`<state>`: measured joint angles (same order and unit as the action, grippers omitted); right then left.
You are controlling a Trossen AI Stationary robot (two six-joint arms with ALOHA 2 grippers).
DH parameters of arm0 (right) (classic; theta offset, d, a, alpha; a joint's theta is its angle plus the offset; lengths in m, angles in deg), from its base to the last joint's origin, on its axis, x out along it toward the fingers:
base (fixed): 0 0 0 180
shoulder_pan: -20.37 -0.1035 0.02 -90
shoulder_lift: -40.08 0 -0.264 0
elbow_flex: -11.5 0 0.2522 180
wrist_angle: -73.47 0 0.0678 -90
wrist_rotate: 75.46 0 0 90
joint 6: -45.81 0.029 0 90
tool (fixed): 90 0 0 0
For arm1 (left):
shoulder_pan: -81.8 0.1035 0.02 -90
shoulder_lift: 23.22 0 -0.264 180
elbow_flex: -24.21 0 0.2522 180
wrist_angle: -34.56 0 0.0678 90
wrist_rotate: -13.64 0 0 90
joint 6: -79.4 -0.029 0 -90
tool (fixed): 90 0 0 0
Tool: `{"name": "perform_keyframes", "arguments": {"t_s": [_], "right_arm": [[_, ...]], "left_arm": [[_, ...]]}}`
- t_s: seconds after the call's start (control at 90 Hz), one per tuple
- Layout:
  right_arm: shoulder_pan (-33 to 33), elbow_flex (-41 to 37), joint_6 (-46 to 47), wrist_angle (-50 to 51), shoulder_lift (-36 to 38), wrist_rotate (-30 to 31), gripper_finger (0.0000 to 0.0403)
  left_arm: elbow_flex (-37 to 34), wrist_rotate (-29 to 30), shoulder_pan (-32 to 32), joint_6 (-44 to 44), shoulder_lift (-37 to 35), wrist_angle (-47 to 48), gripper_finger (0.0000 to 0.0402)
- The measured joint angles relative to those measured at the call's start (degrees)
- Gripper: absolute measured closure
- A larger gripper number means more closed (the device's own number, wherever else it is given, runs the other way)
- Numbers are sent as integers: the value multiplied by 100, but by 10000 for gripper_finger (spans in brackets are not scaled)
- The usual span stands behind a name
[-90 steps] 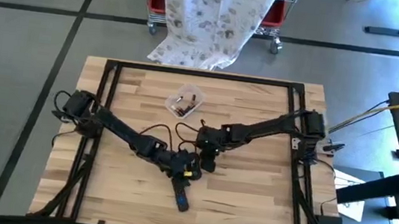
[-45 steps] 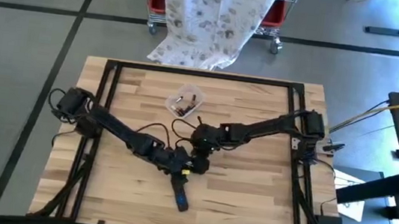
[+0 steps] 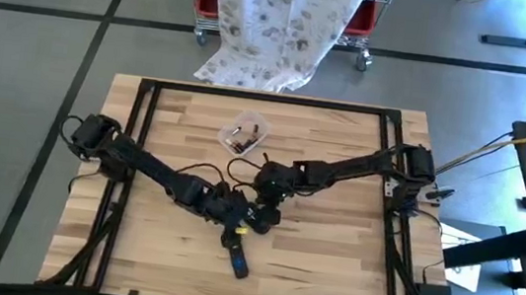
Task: Insert battery
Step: Insert the silver battery into the mouse
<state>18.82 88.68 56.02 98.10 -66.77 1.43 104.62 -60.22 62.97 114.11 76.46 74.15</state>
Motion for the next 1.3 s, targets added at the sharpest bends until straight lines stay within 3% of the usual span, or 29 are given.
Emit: {"name": "perform_keyframes", "arguments": {"t_s": [0.122,0.189,0.578,0.733,1.044,1.3], "right_arm": [[125,-23,-67,513,396,-40,403],[160,-97,-127,789,619,-14,403],[-142,-958,642,867,1480,-102,403],[-328,-1142,957,876,1487,-100,403],[-569,-1156,1096,951,1487,-138,403],[-569,-1156,1072,884,1487,-148,403]], "left_arm": [[95,413,102,-1062,1,37,125],[111,362,237,-1687,0,-48,125],[69,-2147,1082,-5704,47,-842,125],[55,-2585,1199,-6723,286,-906,125],[52,-2239,1250,-7090,890,-1075,125],[52,-1939,1203,-5809,898,-1055,125]]}}
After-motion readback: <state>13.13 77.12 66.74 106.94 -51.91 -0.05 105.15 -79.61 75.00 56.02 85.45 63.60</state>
